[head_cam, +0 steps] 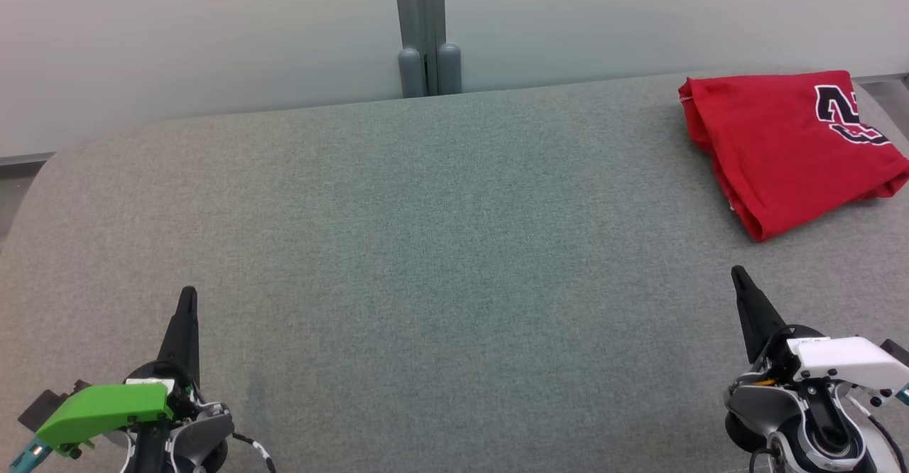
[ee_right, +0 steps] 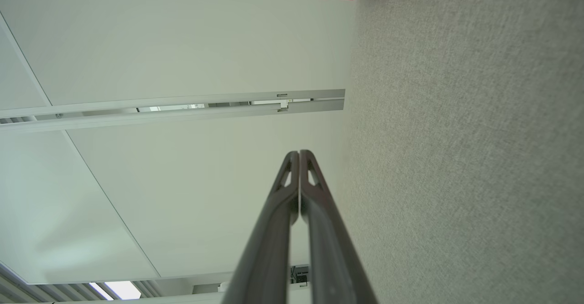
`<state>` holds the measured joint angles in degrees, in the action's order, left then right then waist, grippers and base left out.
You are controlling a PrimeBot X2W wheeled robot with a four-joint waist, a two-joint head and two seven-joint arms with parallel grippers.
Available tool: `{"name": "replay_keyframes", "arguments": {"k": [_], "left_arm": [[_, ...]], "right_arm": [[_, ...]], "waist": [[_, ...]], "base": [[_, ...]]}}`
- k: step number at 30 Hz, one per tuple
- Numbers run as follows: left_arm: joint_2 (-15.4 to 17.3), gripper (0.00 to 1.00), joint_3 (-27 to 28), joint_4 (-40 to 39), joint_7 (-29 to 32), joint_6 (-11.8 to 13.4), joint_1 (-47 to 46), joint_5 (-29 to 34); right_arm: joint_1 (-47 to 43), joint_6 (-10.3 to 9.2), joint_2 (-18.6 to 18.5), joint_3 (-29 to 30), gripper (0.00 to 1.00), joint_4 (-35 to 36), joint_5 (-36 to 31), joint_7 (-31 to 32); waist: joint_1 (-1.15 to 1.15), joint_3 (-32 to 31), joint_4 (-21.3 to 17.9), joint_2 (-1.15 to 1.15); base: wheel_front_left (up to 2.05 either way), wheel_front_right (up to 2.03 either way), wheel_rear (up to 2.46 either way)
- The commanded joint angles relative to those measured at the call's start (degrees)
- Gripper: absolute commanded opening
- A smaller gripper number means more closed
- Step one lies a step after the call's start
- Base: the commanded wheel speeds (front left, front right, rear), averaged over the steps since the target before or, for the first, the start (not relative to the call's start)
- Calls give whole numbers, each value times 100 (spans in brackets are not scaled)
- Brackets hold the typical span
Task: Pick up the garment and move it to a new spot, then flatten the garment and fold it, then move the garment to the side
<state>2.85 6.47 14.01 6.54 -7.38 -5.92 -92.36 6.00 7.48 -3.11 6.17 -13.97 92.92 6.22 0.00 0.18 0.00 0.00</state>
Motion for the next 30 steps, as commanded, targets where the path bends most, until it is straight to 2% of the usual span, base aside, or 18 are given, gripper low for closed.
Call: {"name": "replay_keyframes", "arguments": {"k": [1,30], "left_arm": [[4,0,13,8,19,-20,-63,-11],[4,0,13,8,19,-21,-63,-8]], "right_arm": [[36,2,-4,14,0,-11,-41,24],[38,2,8,29,0,-12,-43,37]], "waist": [[0,0,0,0],[0,0,0,0]], "base": [[0,0,0],[0,0,0]]}}
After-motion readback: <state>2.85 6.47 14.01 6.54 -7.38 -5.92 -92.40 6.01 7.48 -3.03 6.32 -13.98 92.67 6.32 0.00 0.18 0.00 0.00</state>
